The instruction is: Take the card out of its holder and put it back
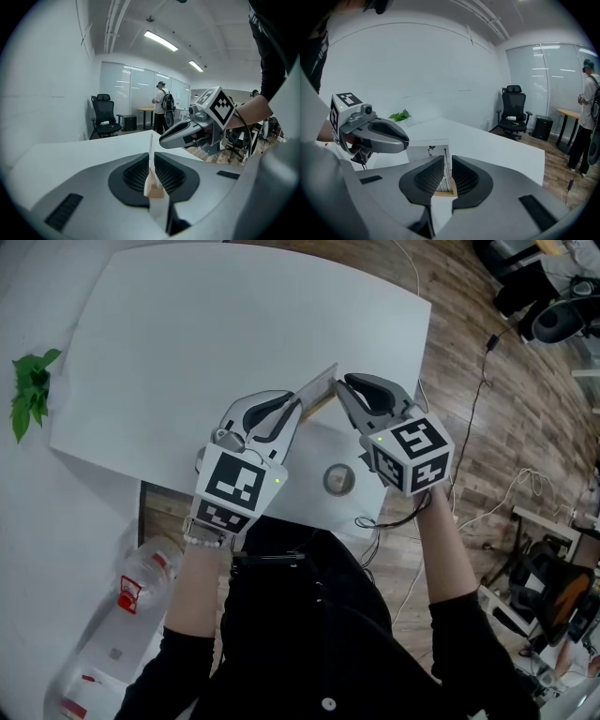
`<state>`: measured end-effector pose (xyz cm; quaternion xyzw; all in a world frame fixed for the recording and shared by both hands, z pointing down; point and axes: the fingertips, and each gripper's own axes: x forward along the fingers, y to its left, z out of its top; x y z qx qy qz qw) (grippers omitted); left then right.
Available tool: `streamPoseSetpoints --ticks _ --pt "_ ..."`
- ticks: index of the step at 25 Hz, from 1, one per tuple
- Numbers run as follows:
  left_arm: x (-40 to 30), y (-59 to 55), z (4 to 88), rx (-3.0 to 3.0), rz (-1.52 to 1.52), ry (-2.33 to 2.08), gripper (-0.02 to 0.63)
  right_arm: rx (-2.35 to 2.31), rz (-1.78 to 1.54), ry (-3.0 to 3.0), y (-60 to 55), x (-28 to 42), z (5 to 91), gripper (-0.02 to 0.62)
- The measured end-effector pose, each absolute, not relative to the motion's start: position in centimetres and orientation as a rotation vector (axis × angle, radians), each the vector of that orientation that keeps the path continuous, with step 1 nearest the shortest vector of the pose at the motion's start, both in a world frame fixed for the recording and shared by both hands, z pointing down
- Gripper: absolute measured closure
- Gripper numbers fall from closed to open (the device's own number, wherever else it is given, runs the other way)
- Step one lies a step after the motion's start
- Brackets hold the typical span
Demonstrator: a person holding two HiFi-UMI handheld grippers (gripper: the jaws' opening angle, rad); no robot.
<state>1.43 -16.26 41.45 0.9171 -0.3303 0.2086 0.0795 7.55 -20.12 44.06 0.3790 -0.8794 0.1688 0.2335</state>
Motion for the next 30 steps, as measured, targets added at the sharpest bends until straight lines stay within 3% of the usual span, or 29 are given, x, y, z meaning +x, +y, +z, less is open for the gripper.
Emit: streamPoseSetpoints --ticks 12,30 --pt "-0.6 -15.4 37.9 2.735 0.564 -1.141 0.578 1.335 0.340 -2.442 -18.9 11.1 38.6 0.545" --pt "0.6 -10.2 26.7 2.828 0.347 -1.209 0.589 1.428 0.092 -2.592 -12.3 10.8 26.9 0.546"
